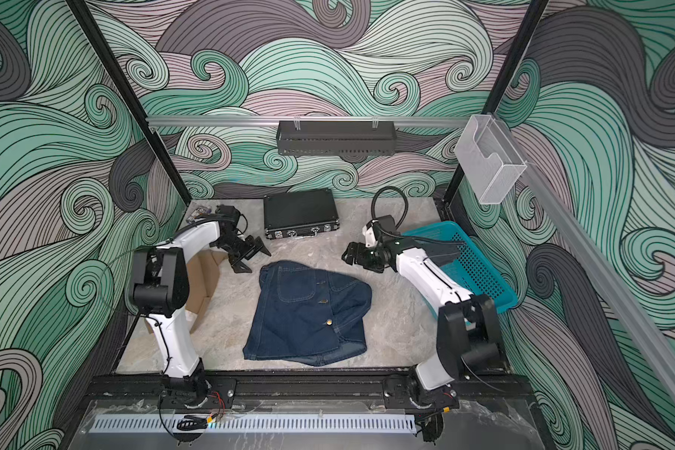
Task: Roll up the skirts
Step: Flatten out the skirt at the center of the board.
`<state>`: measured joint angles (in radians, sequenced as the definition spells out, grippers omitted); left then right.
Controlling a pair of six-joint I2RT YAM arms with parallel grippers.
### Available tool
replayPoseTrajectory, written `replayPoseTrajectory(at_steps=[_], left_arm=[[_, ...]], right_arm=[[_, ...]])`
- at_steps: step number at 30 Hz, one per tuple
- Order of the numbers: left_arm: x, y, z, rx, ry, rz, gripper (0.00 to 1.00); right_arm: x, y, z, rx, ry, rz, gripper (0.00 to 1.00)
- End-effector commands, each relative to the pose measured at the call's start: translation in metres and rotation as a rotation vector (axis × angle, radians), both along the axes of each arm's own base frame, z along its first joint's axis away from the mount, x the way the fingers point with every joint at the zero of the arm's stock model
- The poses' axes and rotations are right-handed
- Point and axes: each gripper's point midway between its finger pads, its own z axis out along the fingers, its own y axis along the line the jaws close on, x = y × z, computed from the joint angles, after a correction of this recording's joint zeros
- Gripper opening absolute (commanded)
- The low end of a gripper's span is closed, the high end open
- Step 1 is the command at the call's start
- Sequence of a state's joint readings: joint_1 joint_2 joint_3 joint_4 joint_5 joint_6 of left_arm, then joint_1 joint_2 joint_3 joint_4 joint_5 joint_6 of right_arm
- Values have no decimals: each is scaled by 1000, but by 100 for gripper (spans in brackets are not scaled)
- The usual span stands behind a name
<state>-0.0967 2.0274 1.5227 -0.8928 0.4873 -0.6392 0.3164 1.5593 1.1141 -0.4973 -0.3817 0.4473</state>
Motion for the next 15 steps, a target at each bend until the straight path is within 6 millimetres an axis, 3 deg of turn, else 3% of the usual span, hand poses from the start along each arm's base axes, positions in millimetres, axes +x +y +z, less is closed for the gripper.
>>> replayPoseTrajectory(at_steps=[1, 3, 5, 7, 8, 10, 11, 15], left_arm=[[-5, -32, -5, -89, 64, -65, 85], [-6, -42, -11, -103, 72, -78, 77], [-7, -46, -18, -120, 95, -65, 49], [-4, -52, -15, -164, 93, -58, 9], [-1, -54, -8, -179, 77, -61, 0], [8, -55, 22, -178, -16, -72, 0], [12, -55, 41, -182, -79, -77, 0], [19, -66, 148, -210, -483, -145, 0]], right_arm=[[-19, 21, -16, 30, 80, 113, 85], [-24, 27, -29, 24, 131, 148, 80], [-28, 32, -42, 39, 180, 163, 68], [-32, 38, -47, 76, 209, 178, 47], [-32, 40, -45, 95, 211, 183, 36], [-32, 46, -28, 161, 178, 181, 17], [-31, 49, -18, 199, 154, 178, 12], [-29, 49, 58, 296, -132, 164, 4]])
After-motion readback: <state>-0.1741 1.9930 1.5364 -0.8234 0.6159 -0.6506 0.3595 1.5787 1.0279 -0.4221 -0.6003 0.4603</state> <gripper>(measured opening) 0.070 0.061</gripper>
